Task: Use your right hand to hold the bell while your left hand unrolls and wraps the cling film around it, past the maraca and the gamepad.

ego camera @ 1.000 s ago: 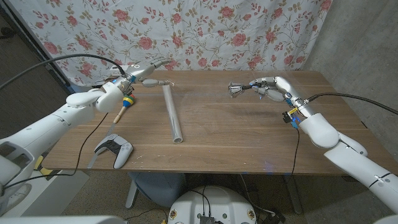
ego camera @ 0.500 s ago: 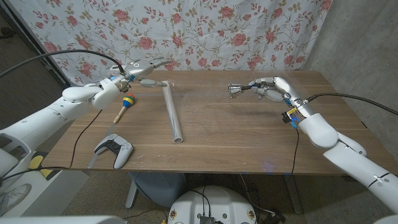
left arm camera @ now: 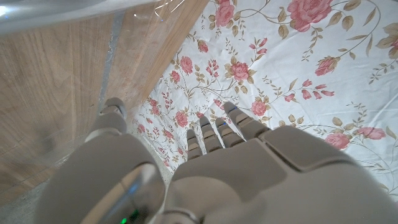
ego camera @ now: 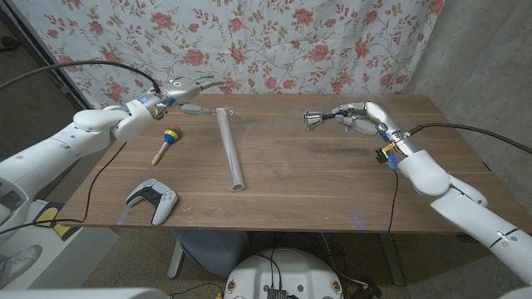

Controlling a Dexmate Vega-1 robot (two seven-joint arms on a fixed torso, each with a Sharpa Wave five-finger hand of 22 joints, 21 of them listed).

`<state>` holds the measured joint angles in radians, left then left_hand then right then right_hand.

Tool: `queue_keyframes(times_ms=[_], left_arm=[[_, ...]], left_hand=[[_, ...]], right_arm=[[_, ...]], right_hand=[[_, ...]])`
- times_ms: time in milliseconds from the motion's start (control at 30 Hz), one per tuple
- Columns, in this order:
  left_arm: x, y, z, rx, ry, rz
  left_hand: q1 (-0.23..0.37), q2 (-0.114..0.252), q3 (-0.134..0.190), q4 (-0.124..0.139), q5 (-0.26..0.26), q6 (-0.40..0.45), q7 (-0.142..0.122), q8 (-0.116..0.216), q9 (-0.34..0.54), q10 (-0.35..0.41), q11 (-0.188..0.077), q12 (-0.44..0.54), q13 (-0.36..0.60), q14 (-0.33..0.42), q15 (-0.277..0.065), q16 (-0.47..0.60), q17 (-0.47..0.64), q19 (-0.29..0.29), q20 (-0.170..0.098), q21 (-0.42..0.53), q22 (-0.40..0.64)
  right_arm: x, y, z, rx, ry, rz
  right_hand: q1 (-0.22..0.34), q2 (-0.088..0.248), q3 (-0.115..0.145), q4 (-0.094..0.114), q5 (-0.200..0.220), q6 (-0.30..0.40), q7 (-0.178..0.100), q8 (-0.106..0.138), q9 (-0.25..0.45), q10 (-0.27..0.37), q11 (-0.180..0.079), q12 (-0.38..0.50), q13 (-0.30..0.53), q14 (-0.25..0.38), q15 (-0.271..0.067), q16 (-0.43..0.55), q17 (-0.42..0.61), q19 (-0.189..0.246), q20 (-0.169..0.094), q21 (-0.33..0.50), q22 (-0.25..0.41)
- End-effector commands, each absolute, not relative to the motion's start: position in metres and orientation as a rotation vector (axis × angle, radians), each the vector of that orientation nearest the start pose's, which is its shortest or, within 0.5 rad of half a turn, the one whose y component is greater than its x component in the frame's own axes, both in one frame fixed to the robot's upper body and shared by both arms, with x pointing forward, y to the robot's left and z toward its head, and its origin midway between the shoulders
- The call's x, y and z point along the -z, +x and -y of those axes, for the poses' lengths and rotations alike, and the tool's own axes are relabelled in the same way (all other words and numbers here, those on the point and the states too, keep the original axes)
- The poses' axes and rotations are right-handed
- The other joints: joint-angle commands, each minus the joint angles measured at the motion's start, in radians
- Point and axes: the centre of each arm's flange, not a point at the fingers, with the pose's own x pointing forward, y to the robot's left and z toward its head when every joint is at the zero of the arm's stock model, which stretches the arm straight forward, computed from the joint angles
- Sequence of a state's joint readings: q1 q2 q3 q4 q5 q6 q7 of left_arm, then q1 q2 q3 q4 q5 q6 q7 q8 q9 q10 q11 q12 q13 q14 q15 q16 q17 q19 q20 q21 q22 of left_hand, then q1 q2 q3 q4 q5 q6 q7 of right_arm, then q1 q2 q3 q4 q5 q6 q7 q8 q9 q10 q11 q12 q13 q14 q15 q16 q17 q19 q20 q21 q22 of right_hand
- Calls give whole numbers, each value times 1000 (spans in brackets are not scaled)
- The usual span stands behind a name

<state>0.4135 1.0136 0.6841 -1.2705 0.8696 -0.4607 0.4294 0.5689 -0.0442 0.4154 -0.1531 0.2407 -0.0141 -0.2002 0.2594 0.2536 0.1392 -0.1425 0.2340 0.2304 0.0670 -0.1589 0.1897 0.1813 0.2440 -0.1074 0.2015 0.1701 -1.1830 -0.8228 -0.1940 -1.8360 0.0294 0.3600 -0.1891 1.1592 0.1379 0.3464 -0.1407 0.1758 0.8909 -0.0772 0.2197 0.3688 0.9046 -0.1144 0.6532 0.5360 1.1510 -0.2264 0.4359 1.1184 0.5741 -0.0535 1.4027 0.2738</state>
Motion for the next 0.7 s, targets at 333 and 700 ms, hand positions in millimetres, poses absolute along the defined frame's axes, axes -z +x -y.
queue_keyframes(times_ms=[333, 700], left_arm=[[-124, 612, -360, -58, 2039, 975], [-128, 616, -357, -42, 2109, 897]], left_hand=[[26, -6, 9, -11, 7, -2, -2, 12, 6, -16, 2, 4, 5, 8, 5, -3, 2, 15, -2, 5, 3], [105, 30, 53, -25, -2, -25, 15, 18, 15, -40, 11, 0, 11, -2, 28, -11, 0, 4, 25, -7, 2]], right_arm=[[-6, 508, 290, -115, -705, 933], [-9, 509, 289, -119, -712, 939]], right_hand=[[4, 3, 10, 1, 5, 8, 2, -4, 6, 6, -5, -3, 4, 11, -3, -7, 6, -6, -149, 12, -10], [4, 3, 12, 1, 5, 9, 1, -4, 6, 4, -7, -6, 4, 14, -3, -9, 9, -9, -149, 19, -19]])
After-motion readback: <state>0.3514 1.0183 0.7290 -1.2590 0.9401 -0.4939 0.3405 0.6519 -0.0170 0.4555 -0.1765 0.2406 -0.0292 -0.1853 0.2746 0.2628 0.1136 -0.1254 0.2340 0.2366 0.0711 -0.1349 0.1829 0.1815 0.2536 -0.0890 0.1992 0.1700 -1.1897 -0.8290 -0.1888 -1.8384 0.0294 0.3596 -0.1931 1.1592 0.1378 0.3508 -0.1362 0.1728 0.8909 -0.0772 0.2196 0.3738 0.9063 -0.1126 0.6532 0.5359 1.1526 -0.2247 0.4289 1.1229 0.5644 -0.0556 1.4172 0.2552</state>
